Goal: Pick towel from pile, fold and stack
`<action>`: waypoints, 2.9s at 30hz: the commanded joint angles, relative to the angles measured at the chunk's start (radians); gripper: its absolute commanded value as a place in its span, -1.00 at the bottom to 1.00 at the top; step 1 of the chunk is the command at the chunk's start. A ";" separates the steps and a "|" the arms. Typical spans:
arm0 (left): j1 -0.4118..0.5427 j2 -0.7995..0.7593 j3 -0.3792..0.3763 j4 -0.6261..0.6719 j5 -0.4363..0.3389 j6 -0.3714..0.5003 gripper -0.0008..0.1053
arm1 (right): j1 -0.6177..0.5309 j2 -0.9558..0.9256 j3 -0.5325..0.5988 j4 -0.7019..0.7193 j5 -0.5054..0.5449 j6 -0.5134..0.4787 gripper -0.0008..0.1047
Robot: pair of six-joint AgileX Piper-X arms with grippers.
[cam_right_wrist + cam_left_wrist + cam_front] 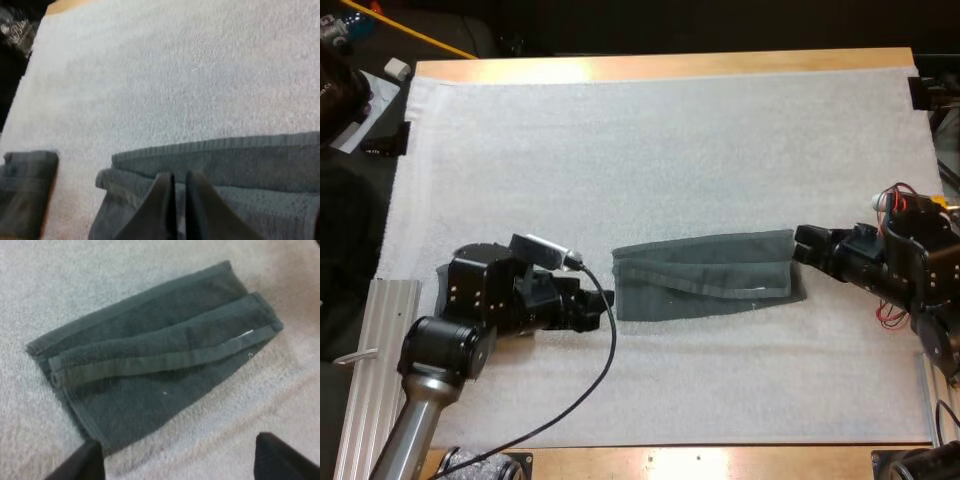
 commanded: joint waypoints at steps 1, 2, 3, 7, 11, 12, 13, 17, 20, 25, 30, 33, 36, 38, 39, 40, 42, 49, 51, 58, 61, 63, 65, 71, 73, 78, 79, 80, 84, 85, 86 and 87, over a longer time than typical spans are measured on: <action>-0.001 -0.045 -0.005 0.037 -0.019 0.007 0.15 | 0.006 -0.017 -0.014 0.043 -0.003 -0.032 -0.88; -0.003 -0.084 -0.004 0.066 -0.038 0.013 0.15 | 0.027 -0.025 -0.011 0.059 -0.010 -0.042 -0.95; -0.003 -0.104 -0.004 0.085 -0.047 0.017 0.15 | 0.042 -0.028 -0.012 0.077 -0.012 -0.048 -0.98; -0.003 -0.165 -0.004 0.150 -0.064 0.023 0.16 | 0.117 -0.030 -0.018 0.123 -0.004 -0.061 -0.98; -0.002 -0.208 -0.003 0.196 -0.064 0.028 0.16 | 0.205 -0.017 -0.033 0.154 0.036 -0.069 -0.98; -0.002 -0.217 -0.003 0.204 -0.064 0.029 0.16 | 0.225 -0.009 -0.039 0.162 0.051 -0.069 -0.98; -0.003 -0.222 -0.003 0.210 -0.065 0.029 0.16 | 0.243 -0.001 -0.046 0.171 0.069 -0.070 -0.98; -0.004 -0.237 -0.002 0.234 -0.064 0.034 0.16 | 0.293 0.064 -0.096 0.204 0.128 -0.078 -0.98; -0.005 -0.243 -0.002 0.245 -0.064 0.034 0.16 | 0.304 0.133 -0.135 0.226 0.140 -0.085 -0.98; -0.005 -0.238 -0.001 0.247 -0.058 0.034 0.16 | 0.304 0.219 -0.179 0.256 0.126 -0.091 -0.98; -0.003 -0.234 -0.002 0.248 -0.052 0.033 0.16 | 0.305 0.270 -0.202 0.310 0.105 -0.101 -0.98; -0.003 -0.234 -0.002 0.253 -0.053 0.035 0.16 | 0.308 0.322 -0.217 0.322 0.099 -0.102 -0.98; -0.002 -0.233 -0.002 0.258 -0.053 0.036 0.16 | 0.307 0.374 -0.232 0.332 0.093 -0.104 -0.98; -0.004 -0.231 -0.003 0.261 -0.054 0.036 0.16 | 0.310 0.418 -0.249 0.337 0.086 -0.104 -0.98; -0.002 -0.234 -0.004 0.260 -0.056 0.036 0.16 | 0.310 0.437 -0.258 0.338 0.085 -0.107 -0.98; -0.003 -0.232 -0.001 0.263 -0.053 0.035 0.16 | 0.310 0.457 -0.268 0.344 0.082 -0.107 -0.98; -0.003 -0.234 -0.002 0.263 -0.053 0.037 0.16 | 0.310 0.495 -0.283 0.352 0.077 -0.108 -0.98; -0.003 -0.233 -0.001 0.265 -0.054 0.037 0.16 | 0.312 0.610 -0.352 0.370 0.065 -0.116 -0.98; -0.003 -0.235 -0.002 0.265 -0.051 0.031 0.16 | 0.309 0.596 -0.355 0.373 0.079 -0.109 -0.98; -0.006 -0.234 -0.002 0.272 -0.049 0.033 0.16 | 0.311 0.671 -0.397 0.399 0.080 -0.117 -0.98; -0.005 -0.232 -0.001 0.274 -0.049 0.033 0.16 | 0.313 0.702 -0.407 0.404 0.079 -0.120 -0.98; -0.006 -0.232 -0.001 0.274 -0.050 0.033 0.16 | 0.316 0.723 -0.411 0.406 0.082 -0.121 -0.98; -0.006 -0.232 -0.001 0.278 -0.049 0.033 0.16 | 0.316 0.741 -0.417 0.402 0.088 -0.123 -0.98; -0.004 -0.233 -0.002 0.282 -0.047 0.035 0.16 | 0.317 0.783 -0.423 0.378 0.108 -0.116 -0.99; -0.006 -0.234 -0.002 0.283 -0.047 0.035 0.16 | 0.316 0.794 -0.426 0.353 0.121 -0.104 -0.98; -0.001 -0.231 -0.003 0.284 -0.049 0.029 0.16 | 0.318 0.813 -0.430 0.392 0.058 -0.119 -0.98; 0.000 -0.230 -0.003 0.285 -0.049 0.029 0.16 | 0.319 0.818 -0.430 0.390 0.055 -0.118 -0.99; -0.001 -0.231 -0.003 0.284 -0.048 0.029 0.16 | 0.320 0.823 -0.430 0.388 0.053 -0.115 -0.99; -0.002 -0.228 -0.003 0.284 -0.046 0.030 0.16 | 0.323 0.848 -0.433 0.344 0.059 -0.092 -0.99; -0.002 -0.229 -0.003 0.284 -0.046 0.031 0.16 | 0.324 0.853 -0.434 0.331 0.064 -0.085 -0.99; -0.002 -0.230 -0.002 0.285 -0.046 0.032 0.16 | 0.324 0.856 -0.435 0.313 0.071 -0.076 -0.99; -0.002 -0.230 -0.003 0.285 -0.046 0.033 0.16 | 0.325 0.859 -0.437 0.292 0.082 -0.065 -0.99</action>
